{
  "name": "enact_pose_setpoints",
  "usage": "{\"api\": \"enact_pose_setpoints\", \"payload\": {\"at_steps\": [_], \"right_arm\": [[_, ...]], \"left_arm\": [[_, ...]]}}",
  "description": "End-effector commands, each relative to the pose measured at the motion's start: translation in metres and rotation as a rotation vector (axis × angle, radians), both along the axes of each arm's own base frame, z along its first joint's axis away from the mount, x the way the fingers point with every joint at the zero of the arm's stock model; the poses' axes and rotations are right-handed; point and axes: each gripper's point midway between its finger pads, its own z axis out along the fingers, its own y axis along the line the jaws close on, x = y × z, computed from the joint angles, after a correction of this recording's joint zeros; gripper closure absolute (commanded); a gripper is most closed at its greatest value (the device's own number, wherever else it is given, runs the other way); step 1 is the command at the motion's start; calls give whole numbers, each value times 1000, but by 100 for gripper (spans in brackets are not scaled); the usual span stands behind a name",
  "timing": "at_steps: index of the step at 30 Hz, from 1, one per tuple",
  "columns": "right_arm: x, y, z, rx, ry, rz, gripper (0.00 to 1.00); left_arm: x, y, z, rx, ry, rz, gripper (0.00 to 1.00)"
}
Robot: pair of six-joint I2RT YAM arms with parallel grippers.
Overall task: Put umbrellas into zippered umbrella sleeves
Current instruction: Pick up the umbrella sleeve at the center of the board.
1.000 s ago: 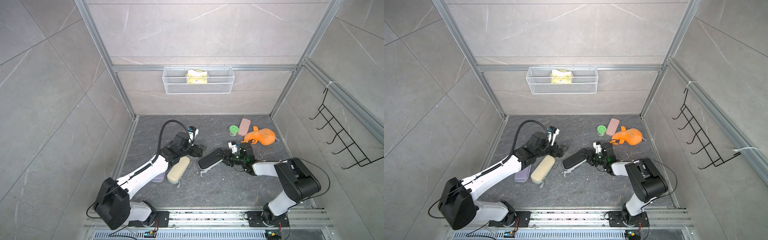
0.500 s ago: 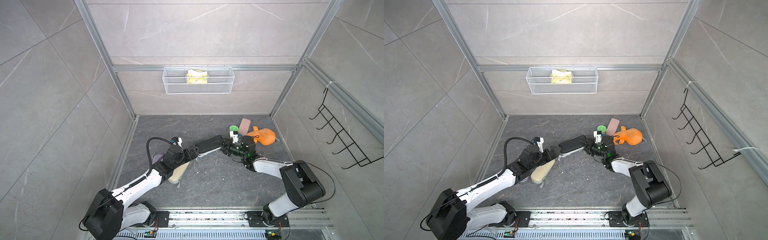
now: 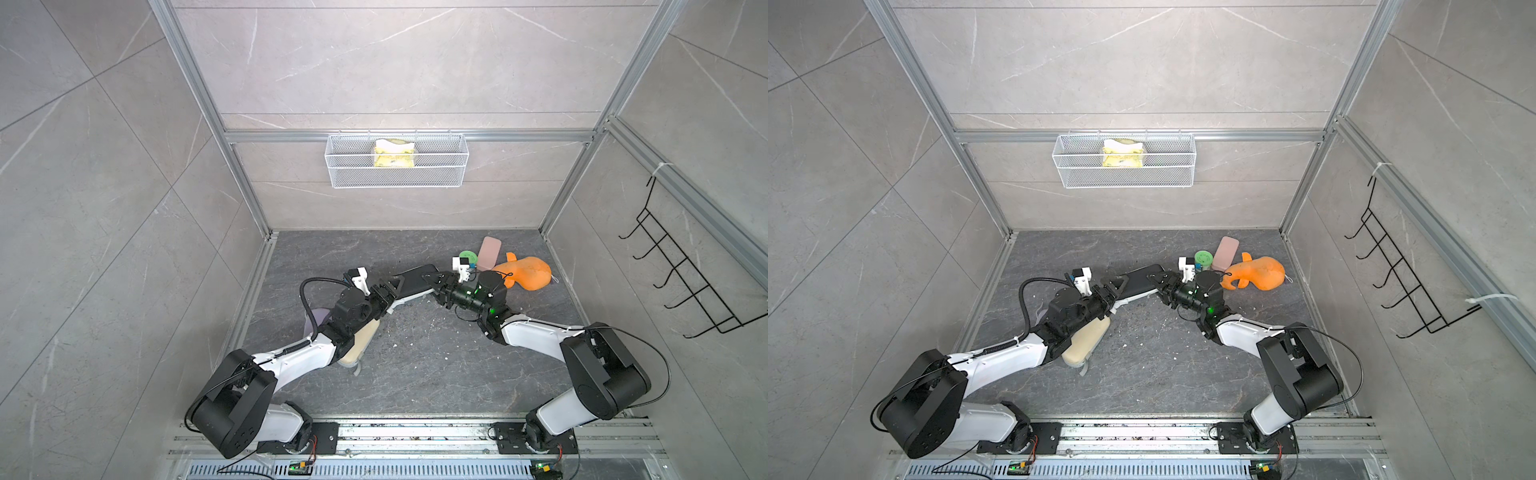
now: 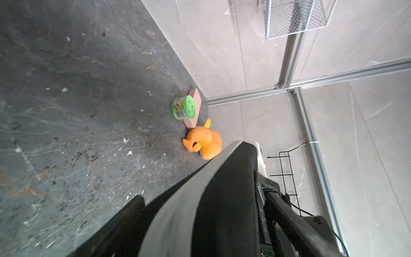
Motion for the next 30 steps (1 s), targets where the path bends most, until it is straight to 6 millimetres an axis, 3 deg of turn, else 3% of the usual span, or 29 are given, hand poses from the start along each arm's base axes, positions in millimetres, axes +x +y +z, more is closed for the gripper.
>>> {"api": "enact_pose_setpoints", "payload": {"at_steps": [1,7,14,24,30], "right_arm": [[2,8,42,113,-95,16,74],[2,11,35,130,-69,24,73],[1,12,31,132,-61,29,68],[-2,11,16,116,-24,38,40],[-7,-4,0,75,-8,28,26]], "left_arm": [[-1,-5,31,-117,-90,-17,23],[-2,-5,29,-142,-106,-18,51],[-3,-5,33,-148,-133,-22,74],[-2,1,41,-154,-167,-9,87],[7,14,43,-164,-164,23,92]]}}
